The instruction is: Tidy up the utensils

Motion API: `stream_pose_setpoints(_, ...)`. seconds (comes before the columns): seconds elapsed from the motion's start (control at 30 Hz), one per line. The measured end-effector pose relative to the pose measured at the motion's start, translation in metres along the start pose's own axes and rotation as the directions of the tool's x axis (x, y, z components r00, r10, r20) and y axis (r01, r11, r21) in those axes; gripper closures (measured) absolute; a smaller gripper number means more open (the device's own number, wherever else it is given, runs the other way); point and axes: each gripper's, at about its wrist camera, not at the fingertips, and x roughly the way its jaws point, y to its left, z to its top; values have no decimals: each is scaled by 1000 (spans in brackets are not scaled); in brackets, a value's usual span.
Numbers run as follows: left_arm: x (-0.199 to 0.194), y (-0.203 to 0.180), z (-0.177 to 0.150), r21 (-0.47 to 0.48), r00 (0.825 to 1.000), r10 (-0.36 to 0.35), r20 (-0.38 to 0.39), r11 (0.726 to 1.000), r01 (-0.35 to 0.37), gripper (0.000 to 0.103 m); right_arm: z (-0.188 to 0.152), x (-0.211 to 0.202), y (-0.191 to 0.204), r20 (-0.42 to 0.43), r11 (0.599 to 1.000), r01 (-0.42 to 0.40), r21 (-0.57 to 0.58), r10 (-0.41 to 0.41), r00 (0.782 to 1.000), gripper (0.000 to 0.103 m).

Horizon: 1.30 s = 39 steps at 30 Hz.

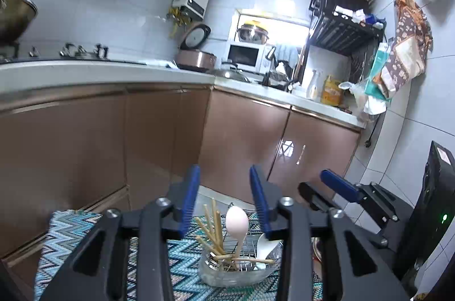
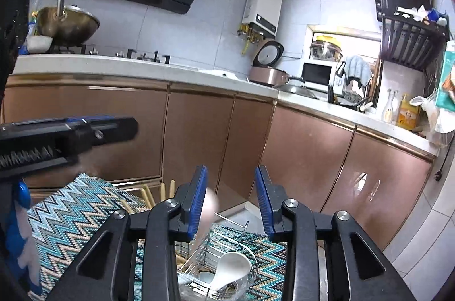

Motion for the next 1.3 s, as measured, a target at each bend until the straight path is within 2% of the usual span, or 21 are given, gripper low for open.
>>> stream_pose_setpoints(0.07,-24,-2,7,7,1000,14,15,1000,-14,62,9,-18,-1,16,1000,-1,14,1,1000,67)
stream_pose_setpoints(0.13,-48,-5,13,21,999,40,18,999,-41,55,19,-40,0,37,1000,-3,28,2,999,65)
stream_pose_setpoints(0.33,-115,-18,22,87,986,161,32,983,-163,44,44,-111,14,99,999,-3,34,0,995,41)
stream_pose_setpoints(0.4,-139,-22,23,105,979,196,48,974,-200,41,50,-131,20,113,1000,1,27,-4,994,24)
stream_pose_setpoints(0.6,-202,-27,19,111,956,280,85,951,-289,38,59,-199,35,161,999,4,49,-12,987,0)
stream_pose_setpoints(0.8,-250,-32,8,107,933,338,125,930,-351,34,47,-237,35,149,993,10,114,-27,988,0)
stream_pose_setpoints(0.93,-275,-36,0,106,911,385,147,910,-402,32,33,-252,31,140,990,40,137,-59,988,0)
stream_pose_setpoints(1.07,-298,-38,-5,100,881,441,170,882,-460,32,26,-270,30,143,986,64,156,-86,986,0)
stream_pose_setpoints(1.2,-316,-39,-10,98,863,466,193,867,-489,31,24,-285,33,151,983,94,160,-118,981,0)
stream_pose_setpoints(1.3,-329,-41,-13,102,859,464,216,865,-492,31,23,-293,33,150,979,108,172,-134,979,0)
